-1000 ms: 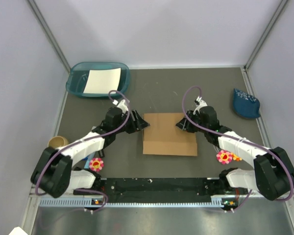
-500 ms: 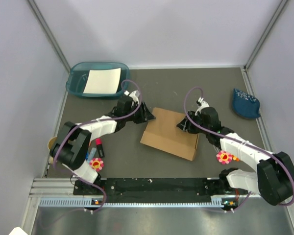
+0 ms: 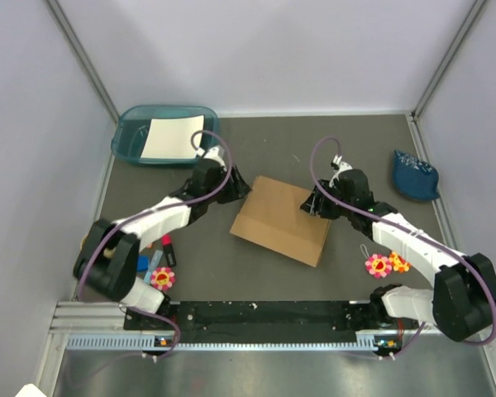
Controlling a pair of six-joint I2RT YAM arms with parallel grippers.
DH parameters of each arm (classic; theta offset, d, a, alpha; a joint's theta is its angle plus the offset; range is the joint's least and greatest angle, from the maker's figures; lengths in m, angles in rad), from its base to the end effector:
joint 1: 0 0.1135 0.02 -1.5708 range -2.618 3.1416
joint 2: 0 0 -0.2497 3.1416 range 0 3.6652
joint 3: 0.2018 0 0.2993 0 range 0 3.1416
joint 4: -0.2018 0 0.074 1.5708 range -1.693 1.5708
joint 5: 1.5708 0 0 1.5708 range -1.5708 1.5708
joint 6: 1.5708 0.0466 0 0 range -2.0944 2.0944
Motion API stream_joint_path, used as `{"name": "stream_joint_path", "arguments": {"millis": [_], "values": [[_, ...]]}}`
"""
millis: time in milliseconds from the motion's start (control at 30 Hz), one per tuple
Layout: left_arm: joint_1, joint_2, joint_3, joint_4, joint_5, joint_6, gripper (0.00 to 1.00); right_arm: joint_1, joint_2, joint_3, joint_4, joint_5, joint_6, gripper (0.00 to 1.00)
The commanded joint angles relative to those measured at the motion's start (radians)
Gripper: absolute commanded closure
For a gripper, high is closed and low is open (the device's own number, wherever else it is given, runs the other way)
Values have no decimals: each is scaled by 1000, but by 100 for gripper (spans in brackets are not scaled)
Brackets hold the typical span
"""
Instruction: Fold the paper box
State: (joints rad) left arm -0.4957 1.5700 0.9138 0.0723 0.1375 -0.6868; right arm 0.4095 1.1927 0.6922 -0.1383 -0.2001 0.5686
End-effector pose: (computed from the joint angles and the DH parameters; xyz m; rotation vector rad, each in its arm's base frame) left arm 0.3391 -0.1906 0.1656 -0.1327 2.2642 -0.8090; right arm 0.2806 0.1319 0.1861 0.0670 2.3014 0.7471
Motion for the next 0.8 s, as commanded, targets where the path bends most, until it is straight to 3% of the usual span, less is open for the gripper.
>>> {"name": "stream_joint_path", "arguments": {"millis": [0,167,433,567,767], "values": [[6,-238,-125,9,-249,26,40,-5,63,6,34,-39,2,53],[6,-540,-312,-35,-397,61,35,-3,111,-3,81,-58,16,53],[-30,-1040,-631,-28,-384,40,40,-3,133,15,101,-62,20,53],[-96,-1125,-737,-43,-410,-3,41,-3,131,24,100,-71,22,53],[-315,-984,-741,61,-539,30,37,-5,120,44,82,-81,27,53]]}}
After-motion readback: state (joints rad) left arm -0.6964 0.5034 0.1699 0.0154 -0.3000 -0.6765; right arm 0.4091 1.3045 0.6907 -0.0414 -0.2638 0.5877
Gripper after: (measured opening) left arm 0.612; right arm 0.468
